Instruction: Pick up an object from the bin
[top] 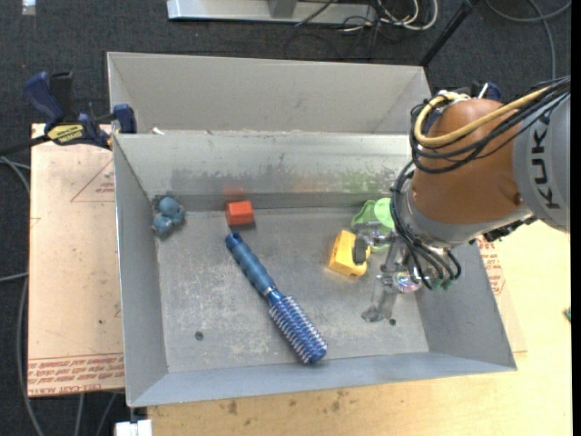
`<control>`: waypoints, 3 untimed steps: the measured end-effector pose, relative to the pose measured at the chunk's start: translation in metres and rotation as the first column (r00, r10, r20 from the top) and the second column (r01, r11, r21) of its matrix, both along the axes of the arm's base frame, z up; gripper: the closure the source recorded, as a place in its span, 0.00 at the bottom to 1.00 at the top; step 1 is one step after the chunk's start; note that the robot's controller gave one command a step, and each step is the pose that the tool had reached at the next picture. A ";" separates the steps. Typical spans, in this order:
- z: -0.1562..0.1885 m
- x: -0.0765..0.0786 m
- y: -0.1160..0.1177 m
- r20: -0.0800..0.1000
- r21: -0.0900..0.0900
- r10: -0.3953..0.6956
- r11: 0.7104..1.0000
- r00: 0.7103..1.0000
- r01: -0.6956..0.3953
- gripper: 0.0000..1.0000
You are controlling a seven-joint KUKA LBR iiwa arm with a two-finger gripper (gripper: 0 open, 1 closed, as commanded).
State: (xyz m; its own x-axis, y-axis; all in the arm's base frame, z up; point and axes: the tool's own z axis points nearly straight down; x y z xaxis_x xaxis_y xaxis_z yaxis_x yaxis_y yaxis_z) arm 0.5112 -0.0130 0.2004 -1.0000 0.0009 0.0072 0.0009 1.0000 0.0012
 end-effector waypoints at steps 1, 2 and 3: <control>-0.015 0.052 -0.087 0.012 -0.005 0.009 1.000 1.000 -0.009 0.00; -0.104 0.102 -0.065 0.006 0.001 -0.132 0.991 0.991 0.132 0.00; -0.131 0.104 -0.056 0.009 0.000 0.259 0.966 0.966 -0.259 0.00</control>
Offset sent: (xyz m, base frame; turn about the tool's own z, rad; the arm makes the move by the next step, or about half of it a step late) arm 0.0505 -0.0821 -0.0144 -0.0174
